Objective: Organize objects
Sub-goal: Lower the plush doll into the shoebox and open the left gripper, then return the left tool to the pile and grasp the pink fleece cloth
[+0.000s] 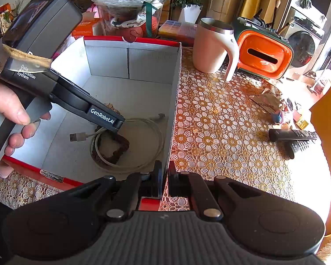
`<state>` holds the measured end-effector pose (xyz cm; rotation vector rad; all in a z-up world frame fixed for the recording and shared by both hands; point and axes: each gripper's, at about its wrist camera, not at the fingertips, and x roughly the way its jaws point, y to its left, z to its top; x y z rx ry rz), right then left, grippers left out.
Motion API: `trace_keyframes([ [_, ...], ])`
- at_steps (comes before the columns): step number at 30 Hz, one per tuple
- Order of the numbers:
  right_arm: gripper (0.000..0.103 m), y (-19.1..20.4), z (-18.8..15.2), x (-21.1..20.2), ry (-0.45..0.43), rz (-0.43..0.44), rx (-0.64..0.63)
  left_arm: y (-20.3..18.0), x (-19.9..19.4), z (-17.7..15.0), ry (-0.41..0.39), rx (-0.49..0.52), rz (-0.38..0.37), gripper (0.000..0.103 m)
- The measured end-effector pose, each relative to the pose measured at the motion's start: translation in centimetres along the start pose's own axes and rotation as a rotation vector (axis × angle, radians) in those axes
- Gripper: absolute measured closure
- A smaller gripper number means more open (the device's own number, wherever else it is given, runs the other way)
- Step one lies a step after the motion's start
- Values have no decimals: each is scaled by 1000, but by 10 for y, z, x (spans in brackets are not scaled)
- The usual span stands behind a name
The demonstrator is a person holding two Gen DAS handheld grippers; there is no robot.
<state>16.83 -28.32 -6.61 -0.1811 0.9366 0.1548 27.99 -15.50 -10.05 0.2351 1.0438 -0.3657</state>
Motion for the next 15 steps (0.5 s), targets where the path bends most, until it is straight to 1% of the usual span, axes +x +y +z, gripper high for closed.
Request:
trace_keyframes([
  [7, 98, -1, 0, -1, 2, -3, 0, 5, -30, -3, -68, -12, -30, 31],
  [15, 98, -2, -1, -2, 3, -10, -3, 16, -70, -17, -140, -16, -59, 31],
])
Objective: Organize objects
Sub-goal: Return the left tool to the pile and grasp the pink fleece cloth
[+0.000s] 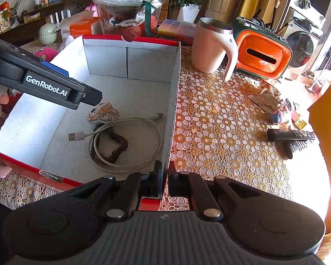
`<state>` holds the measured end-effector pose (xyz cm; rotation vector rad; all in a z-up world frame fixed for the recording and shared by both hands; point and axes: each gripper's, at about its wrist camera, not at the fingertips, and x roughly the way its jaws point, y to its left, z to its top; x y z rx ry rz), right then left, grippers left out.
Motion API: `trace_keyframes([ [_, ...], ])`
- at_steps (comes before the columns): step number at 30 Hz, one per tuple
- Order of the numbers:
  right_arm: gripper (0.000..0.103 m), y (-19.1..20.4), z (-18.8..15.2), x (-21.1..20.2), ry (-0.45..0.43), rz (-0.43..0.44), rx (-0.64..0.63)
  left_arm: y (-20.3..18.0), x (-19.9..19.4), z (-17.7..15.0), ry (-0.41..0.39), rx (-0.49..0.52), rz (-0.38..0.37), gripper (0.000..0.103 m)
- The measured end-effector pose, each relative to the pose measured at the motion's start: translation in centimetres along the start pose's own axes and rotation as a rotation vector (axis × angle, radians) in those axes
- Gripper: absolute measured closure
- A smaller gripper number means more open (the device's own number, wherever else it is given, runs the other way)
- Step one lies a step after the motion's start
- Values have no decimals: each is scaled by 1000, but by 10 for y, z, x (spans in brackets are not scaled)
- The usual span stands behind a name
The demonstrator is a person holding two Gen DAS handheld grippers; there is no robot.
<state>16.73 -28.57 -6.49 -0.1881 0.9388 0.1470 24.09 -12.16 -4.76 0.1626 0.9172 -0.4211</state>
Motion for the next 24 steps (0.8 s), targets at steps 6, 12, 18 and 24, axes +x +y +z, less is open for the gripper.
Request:
trace_keyframes([
  [6, 98, 2, 1, 0, 1, -10, -4, 12, -29, -10, -48, -29, -4, 30],
  [12, 98, 3, 1, 0, 2, -15, -6, 28, -56, -21, -94, -76, 10, 26],
  [18, 98, 4, 2, 1, 3, -20, -9, 44, -78, -34, -136, -94, 45, 19],
  [24, 98, 5, 2, 0, 4, -25, -10, 64, -96, -54, -164, -117, 99, 14],
])
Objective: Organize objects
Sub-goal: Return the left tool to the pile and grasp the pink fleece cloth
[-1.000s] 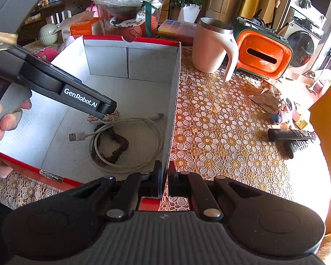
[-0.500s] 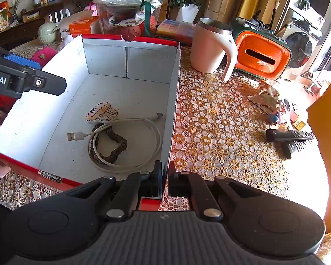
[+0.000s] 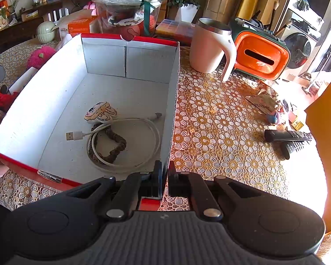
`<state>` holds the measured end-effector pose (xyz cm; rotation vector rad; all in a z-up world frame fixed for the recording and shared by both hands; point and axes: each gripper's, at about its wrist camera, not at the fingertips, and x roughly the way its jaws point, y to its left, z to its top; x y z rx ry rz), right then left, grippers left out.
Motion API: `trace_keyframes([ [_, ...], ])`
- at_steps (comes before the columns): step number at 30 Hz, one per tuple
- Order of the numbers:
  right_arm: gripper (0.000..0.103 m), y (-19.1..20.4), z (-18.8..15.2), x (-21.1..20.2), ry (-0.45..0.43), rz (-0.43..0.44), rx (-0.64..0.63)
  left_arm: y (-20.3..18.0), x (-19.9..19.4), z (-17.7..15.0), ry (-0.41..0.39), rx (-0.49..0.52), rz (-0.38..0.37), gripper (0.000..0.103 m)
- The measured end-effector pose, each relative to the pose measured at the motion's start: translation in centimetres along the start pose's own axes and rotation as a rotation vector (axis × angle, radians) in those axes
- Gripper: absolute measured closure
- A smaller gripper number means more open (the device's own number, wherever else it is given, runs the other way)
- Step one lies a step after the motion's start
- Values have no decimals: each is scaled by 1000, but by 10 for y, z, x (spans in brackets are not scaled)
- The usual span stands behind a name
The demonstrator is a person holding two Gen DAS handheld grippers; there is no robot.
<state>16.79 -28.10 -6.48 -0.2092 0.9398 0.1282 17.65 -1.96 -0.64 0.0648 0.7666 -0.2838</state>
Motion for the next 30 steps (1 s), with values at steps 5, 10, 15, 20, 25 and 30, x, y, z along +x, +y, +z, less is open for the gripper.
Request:
trace_keyframes([
  [5, 98, 0, 0, 0, 0, 0, 0, 19, -14, -11, -28, -36, 37, 8],
  [10, 98, 0, 0, 0, 0, 0, 0, 32, -25, -21, -55, -71, 58, 1],
  [15, 98, 0, 0, 0, 1, -1, -1, 44, -30, -32, -61, -110, 80, 1],
  [20, 98, 0, 0, 0, 1, -2, -2, 54, -29, -46, -43, -146, 87, 1],
  [25, 98, 0, 0, 0, 1, -2, -2, 65, -26, -64, -60, -188, 81, 1],
  [30, 98, 0, 0, 0, 1, -2, -2, 73, -22, -81, -59, -199, 106, 1],
])
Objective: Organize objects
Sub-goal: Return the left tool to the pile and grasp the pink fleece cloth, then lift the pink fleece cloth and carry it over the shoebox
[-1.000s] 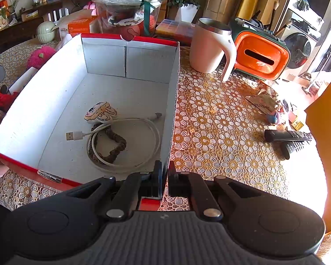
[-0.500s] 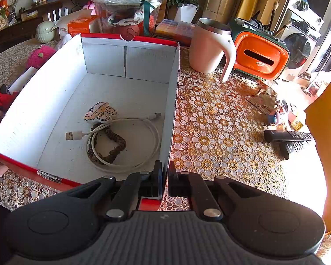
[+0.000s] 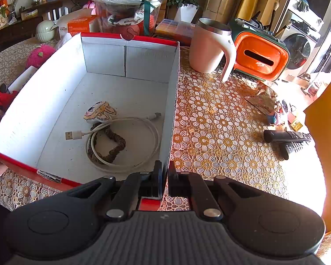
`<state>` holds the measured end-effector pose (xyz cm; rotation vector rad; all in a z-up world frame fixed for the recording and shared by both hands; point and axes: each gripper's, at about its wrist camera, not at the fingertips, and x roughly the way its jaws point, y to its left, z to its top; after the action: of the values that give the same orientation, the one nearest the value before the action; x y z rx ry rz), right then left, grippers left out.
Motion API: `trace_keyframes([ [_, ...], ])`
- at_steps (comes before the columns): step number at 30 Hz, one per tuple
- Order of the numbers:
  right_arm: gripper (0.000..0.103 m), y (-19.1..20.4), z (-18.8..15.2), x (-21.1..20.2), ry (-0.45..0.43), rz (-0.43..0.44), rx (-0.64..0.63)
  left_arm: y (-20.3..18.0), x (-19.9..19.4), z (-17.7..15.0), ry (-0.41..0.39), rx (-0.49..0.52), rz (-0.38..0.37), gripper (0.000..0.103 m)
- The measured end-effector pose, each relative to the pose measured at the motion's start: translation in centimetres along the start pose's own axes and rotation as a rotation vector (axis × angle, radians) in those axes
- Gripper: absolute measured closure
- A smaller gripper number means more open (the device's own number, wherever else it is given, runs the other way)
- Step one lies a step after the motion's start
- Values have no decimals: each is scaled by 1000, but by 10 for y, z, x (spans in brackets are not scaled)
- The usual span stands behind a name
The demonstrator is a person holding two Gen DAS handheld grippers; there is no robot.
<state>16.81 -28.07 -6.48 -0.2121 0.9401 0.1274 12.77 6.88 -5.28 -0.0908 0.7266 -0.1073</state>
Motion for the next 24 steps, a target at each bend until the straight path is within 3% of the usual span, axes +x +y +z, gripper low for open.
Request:
trace_keyframes([
  [10, 98, 0, 1, 0, 2, -3, -4, 19, 29, -22, 5, 39, 80, 1],
  [24, 98, 0, 1, 0, 3, -4, -6, 25, 72, -40, 81, 131, 105, 1],
])
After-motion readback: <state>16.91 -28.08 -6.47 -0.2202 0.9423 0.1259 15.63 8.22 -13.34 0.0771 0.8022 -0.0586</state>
